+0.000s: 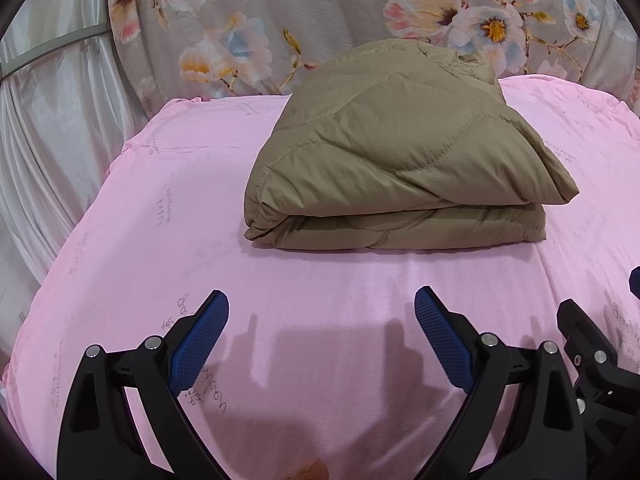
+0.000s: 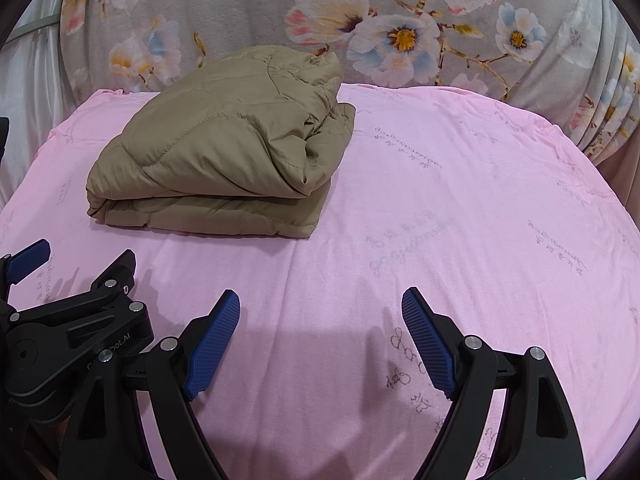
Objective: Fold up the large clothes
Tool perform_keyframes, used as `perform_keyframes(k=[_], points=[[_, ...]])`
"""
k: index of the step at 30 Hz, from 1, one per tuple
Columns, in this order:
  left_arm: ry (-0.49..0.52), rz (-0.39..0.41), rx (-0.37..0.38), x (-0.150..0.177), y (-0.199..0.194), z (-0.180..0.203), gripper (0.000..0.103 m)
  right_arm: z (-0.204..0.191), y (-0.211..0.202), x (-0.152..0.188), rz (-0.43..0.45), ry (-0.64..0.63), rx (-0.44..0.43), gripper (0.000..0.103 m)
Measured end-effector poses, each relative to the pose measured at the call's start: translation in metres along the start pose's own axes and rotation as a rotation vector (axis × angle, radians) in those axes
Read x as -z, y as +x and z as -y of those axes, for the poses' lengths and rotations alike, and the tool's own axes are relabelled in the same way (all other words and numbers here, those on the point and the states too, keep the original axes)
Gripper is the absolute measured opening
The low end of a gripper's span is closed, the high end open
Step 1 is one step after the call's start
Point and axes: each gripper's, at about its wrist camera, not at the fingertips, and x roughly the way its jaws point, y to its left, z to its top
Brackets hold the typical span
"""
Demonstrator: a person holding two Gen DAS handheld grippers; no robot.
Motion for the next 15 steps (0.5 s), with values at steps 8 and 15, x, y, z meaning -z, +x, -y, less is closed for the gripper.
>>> perform_keyframes(k=[8,15], points=[[0.001,-0.002,-0.001,-0.0001,0.0002,-0.0003,0.092,-0.0006,0.0002,0.0009,0.000,0.000,0.000,0.081],[0.000,0.003,-0.007,0.0012,-0.0014,-0.0008,0.092,-0.0002,0.0003,0.0013,0.002,0.000,-0.001,0.081]])
